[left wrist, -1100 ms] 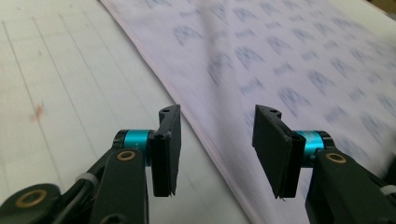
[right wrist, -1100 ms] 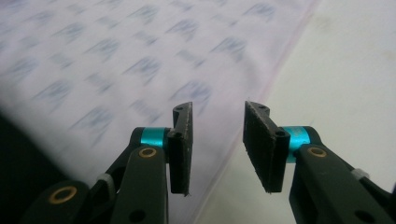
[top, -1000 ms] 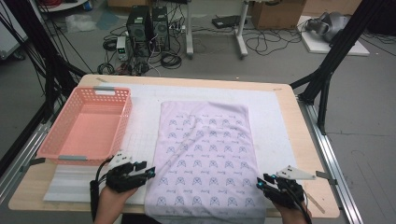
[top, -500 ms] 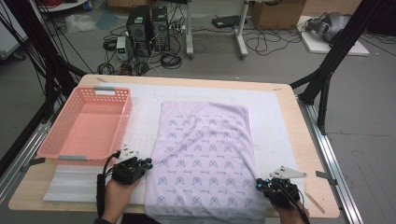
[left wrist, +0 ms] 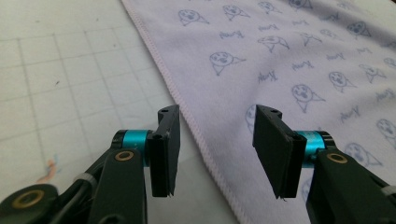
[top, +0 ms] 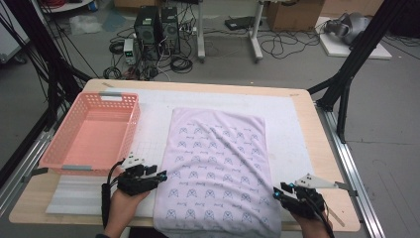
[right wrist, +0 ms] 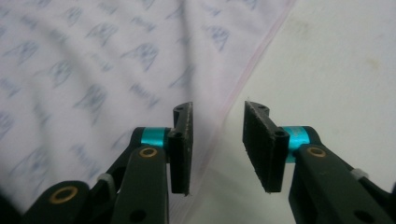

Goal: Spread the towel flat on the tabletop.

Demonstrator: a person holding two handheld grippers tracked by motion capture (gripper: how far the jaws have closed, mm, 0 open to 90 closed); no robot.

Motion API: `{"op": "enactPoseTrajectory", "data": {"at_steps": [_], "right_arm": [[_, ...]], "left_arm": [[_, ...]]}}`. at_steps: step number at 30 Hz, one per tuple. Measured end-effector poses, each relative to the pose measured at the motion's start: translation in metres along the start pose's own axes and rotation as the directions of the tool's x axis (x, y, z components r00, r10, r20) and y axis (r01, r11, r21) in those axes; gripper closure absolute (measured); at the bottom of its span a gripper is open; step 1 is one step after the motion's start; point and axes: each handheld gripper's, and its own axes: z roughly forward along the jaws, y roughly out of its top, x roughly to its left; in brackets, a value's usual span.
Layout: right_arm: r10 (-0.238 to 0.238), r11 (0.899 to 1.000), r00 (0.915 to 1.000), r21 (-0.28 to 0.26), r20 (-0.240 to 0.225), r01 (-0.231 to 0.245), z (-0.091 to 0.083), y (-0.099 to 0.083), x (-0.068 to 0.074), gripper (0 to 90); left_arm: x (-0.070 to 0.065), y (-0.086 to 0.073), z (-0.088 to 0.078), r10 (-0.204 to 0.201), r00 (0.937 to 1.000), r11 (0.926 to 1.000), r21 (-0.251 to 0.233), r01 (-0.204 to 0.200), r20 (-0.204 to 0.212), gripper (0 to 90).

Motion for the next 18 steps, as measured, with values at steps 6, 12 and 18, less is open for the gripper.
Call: {"op": "enactPoseTrajectory", "data": {"at_steps": [6,12,18], "right_arm": [[0.047,0.998,0.9984,-0.049,0.033,-0.045,0.038,0.027,-0.031,62.0],[0.032,0.999,0.9995,-0.023,0.002,-0.032,0.067,0.043,-0.037,62.5],[-0.039,0.999,0.9985,0.028,0.039,0.038,0.085,0.056,-0.041,86.7]], "left_arm": [[0.001,0.015,0.015,0.021,0.9996,0.9998,-0.001,-0.021,-0.018,49.6],[0.010,0.034,0.032,0.000,0.9998,0.9998,-0.019,0.000,-0.019,44.8],[0.021,0.056,0.049,-0.019,0.9992,0.9989,-0.044,0.017,-0.036,44.2]]}}
